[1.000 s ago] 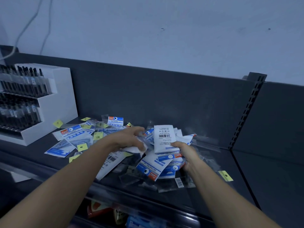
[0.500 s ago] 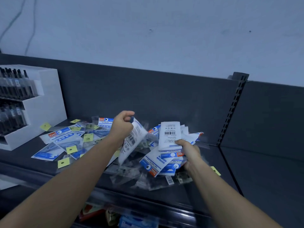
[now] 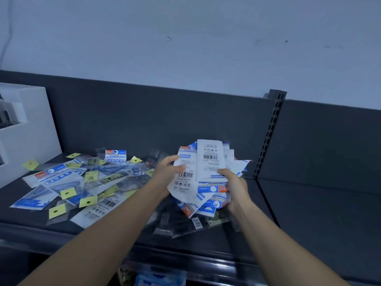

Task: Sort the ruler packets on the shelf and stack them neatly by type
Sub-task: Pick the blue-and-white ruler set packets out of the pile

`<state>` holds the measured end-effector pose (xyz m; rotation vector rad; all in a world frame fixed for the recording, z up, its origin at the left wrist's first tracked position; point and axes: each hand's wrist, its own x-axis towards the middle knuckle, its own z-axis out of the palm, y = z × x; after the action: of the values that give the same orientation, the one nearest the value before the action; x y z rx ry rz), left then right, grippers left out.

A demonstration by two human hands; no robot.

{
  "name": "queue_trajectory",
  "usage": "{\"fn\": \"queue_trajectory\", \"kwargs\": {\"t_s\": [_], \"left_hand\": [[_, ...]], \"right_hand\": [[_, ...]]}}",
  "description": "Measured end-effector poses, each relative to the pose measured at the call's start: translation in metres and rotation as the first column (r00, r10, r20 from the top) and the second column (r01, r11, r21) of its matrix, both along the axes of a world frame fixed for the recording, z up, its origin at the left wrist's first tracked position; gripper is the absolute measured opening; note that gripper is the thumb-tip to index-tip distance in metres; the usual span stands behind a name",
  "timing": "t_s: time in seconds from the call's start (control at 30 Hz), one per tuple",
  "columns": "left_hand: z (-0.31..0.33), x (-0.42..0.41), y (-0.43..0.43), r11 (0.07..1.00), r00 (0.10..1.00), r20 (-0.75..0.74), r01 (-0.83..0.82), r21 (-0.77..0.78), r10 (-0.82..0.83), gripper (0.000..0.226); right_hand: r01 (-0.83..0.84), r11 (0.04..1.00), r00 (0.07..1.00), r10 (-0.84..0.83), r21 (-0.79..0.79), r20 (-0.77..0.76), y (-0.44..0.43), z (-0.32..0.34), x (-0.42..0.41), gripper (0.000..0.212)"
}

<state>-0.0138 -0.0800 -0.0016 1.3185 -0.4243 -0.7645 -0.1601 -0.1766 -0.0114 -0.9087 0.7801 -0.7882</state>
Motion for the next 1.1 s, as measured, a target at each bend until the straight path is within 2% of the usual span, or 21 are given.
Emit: {"fn": "queue_trajectory", "kwargs": {"t_s": [0.1, 0.17, 0.23, 0.33, 0.4, 0.47, 0.57, 0.67, 0.87, 1.1], "left_hand": [[-0.011, -0.008, -0.013, 0.996, 0.996, 0.077, 0.048, 0.076, -0.054, 0.079], [-0.01, -0.015, -0.02, 0.992, 0.991, 0.096, 0.08, 0.095, -0.089, 0.073], [-0.007, -0.015, -0.023, 0.989, 0.99, 0.047, 0.127, 0.078, -0.131, 0.061], [-0.003, -0.02, -0.029, 0.953, 0.953, 0.001, 0.303, -0.029, -0.303, 0.031], [-0.002, -0.027, -0.036, 0.919, 0.92, 0.051, 0.392, -0.05, -0.39, 0.034], [-0.001, -0.036, -0.045, 0.913, 0.914, 0.06, 0.404, -0.054, -0.401, 0.039], [-0.002, -0.046, -0.058, 0.925, 0.927, 0.004, 0.375, -0.063, -0.376, 0.035], [0.0, -0.052, -0.066, 0.925, 0.925, 0.021, 0.379, -0.032, -0.379, 0.031], [0.009, -0.092, -0.093, 0.882, 0.882, 0.013, 0.471, 0.029, -0.472, 0.036], [0.02, -0.166, -0.131, 0.839, 0.839, 0.024, 0.543, 0.024, -0.544, 0.033]], "right_hand": [[-0.003, 1.0, 1.0, 0.003, -0.011, 0.011, 0.0, 0.003, -0.007, 0.039], [0.003, 1.0, 1.0, -0.002, -0.021, 0.02, -0.001, 0.006, -0.014, 0.039], [-0.013, 1.0, 0.999, 0.014, -0.027, 0.03, -0.002, 0.008, -0.018, 0.04], [0.025, 0.998, 0.997, -0.02, -0.062, 0.07, -0.004, 0.009, -0.026, 0.037], [0.05, 0.992, 0.997, -0.043, -0.113, 0.064, -0.005, 0.01, -0.033, 0.035], [0.066, 0.989, 0.995, -0.055, -0.13, 0.088, -0.006, 0.012, -0.041, 0.036], [0.128, 0.987, 0.988, -0.119, -0.091, 0.1, -0.013, 0.01, -0.055, 0.032], [0.195, 0.981, 0.979, -0.194, -0.017, 0.065, -0.017, 0.01, -0.073, 0.036], [0.255, 0.954, 0.966, -0.258, -0.158, -0.001, -0.029, 0.013, -0.125, 0.029], [0.352, 0.924, 0.932, -0.361, -0.148, -0.035, -0.058, 0.018, -0.194, 0.028]]}}
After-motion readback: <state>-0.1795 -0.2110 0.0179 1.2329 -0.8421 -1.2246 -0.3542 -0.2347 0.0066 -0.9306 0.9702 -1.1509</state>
